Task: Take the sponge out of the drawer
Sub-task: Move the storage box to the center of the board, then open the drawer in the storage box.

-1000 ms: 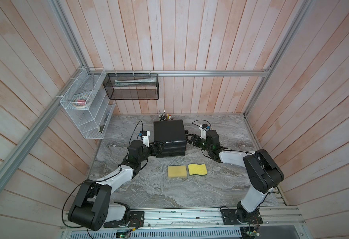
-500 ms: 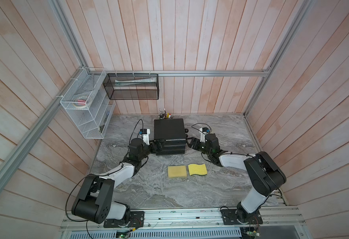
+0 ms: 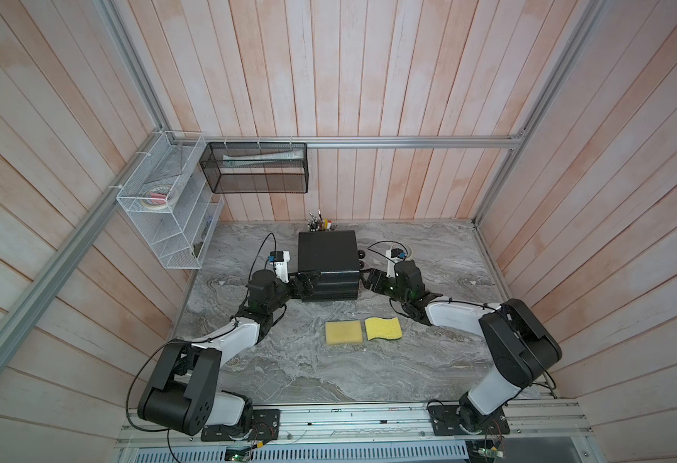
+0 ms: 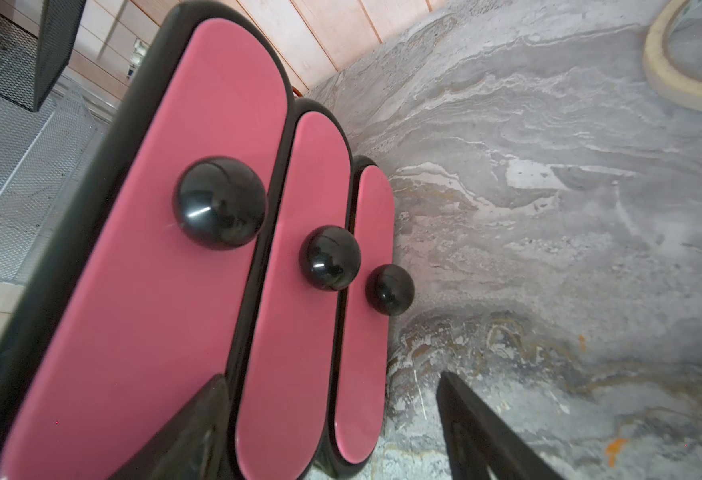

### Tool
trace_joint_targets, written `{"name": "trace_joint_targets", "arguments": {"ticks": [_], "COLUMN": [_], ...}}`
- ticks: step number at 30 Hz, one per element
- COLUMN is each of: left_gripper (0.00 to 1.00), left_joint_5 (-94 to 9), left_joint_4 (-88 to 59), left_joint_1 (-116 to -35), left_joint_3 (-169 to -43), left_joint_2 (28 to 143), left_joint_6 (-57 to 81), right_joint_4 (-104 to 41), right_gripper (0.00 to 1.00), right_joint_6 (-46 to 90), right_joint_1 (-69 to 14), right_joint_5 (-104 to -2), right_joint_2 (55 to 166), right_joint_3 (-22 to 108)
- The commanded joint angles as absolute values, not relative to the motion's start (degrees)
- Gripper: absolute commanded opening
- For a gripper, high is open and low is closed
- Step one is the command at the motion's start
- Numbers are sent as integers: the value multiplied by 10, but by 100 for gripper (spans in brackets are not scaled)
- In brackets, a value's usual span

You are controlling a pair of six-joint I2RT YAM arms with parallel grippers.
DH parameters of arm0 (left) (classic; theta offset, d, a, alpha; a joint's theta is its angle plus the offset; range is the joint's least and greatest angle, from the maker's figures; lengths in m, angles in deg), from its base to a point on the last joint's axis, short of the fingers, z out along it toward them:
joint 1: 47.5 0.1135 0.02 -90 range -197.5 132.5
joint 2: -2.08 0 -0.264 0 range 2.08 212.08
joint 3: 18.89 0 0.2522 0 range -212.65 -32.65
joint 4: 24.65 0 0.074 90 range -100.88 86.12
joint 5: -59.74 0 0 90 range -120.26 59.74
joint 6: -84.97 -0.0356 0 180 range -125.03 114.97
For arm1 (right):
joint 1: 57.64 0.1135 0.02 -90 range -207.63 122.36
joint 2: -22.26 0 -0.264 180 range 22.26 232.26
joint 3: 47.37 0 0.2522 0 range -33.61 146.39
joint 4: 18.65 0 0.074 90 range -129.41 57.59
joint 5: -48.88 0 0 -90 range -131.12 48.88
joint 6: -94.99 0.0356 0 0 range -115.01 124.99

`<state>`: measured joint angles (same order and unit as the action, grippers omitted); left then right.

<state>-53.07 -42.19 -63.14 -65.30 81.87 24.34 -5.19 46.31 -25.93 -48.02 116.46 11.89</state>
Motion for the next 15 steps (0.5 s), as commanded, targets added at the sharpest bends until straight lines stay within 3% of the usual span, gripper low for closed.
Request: {"name": "trace_joint_targets", "arguments": {"ticks": [1,3,9,15], "left_gripper": [100,100,100,100], "left_joint_5": [-599,-593,-582,-575], "left_joint_4": [-427,-420,-406,-390], "left_joint_1": [-648,-648,-648,-647], "left_joint_3": [-641,-639,-639,-644], "left_joint_2": [793,784,767,762], "left_joint_6": [240,237,230,225], "right_joint_4": [-30,12,189,234], "right_gripper": [81,81,69,60], "right_joint_6": [445,449,535,574], "right_joint_1": [-259,-288,-383,-387], "right_joint_5": [-502,-526,-732,-771], "right_joint_2": [1120,1111,1177,1282], "right_joint_3": [109,86,67,111]}}
